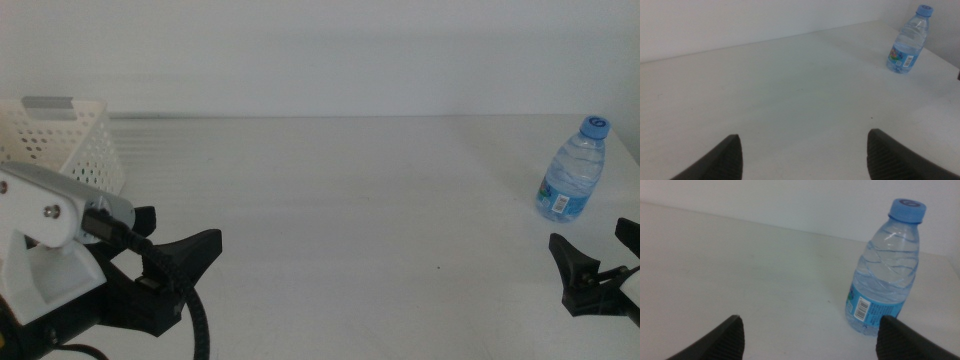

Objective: Use arms to grab the bottles and put them into the dustbin to the left of the table.

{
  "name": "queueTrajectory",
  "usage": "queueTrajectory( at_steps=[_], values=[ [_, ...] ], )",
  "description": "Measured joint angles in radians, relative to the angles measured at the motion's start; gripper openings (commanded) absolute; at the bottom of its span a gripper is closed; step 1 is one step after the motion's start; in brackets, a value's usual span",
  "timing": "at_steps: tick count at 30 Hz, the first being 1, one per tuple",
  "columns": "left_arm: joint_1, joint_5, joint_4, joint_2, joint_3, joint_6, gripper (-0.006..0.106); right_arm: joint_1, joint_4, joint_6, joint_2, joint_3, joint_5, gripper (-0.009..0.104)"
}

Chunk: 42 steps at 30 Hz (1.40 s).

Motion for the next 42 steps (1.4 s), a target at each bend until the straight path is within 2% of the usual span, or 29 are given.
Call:
queueTrajectory(
  at_steps=[7,12,29,42],
  values=[
    [0.000,0.000,0.000,0.000,0.000,0.000,0.077,0.000,0.127,-0.008,0.211,-0.002,-0.226,0.079],
    [0.000,0.000,0.000,0.000,0.000,0.000,0.077,0.000,0.186,-0.019,0.327,-0.027,-0.258,0.081],
    [0.000,0.000,0.000,0.000,0.000,0.000,0.077,-0.017,0.273,-0.026,0.555,-0.301,-0.263,0.082],
    [0.000,0.000,0.000,0.000,0.000,0.000,0.077,-0.071,0.275,-0.113,0.623,-0.549,-0.055,0.082]
  ],
)
